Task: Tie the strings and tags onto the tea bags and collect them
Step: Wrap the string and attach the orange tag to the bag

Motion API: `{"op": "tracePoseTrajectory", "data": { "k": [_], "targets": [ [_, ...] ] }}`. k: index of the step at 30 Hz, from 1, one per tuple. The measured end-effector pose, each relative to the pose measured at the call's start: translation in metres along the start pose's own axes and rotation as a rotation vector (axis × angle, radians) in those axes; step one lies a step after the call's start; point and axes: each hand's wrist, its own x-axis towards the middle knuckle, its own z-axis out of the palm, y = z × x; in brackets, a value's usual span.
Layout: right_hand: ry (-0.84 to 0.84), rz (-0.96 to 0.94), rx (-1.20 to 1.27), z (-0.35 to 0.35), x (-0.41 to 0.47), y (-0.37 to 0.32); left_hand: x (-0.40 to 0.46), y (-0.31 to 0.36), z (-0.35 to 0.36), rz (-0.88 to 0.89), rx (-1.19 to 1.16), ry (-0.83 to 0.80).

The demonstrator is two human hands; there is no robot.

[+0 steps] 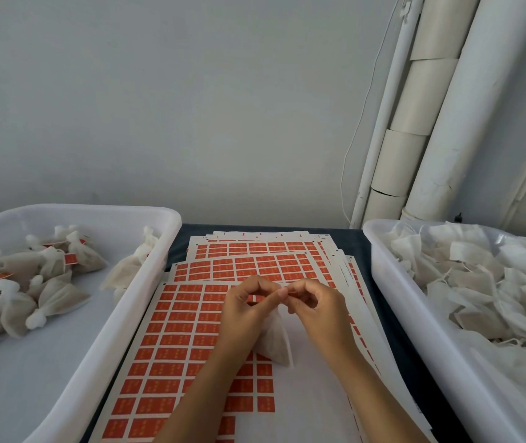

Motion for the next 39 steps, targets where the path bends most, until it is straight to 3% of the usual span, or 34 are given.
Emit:
{"op": "tracePoseTrajectory", "data": {
  "k": [5,14,17,20,27,32,39],
  "targets": [
    [-0.028,-0.003,0.046,0.001,0.001,0.002,-0.002,0.003,0.002,-0.023,-0.018,-0.013],
    [-0.008,0.122,0.189,-0.001,0.003,0.005,-0.004,0.006,0.005,-0.175,-0.024,0.156],
    [0.003,0.159,0.244,-0.002,0.003,0.004,-0.004,0.008,0.003,-0.346,0.002,0.016],
    [0.010,0.218,0.328,-0.002,0.003,0.002,-0.006,0.011,0.005,-0.393,0.003,-0.121],
    [-0.081,0.324,0.659,-0.003,0.001,-0.002,-0.005,0.015,0.004,-0.447,-0.178,-0.152],
    [-0.217,0.260,0.859,-0.005,0.002,-0.001,-0.005,0.019,0.002,-0.458,-0.261,-0.282],
    [-0.199,0.211,0.735,-0.005,0.001,0.002,-0.004,0.018,-0.001,-0.410,-0.207,-0.179]
  ]
}}
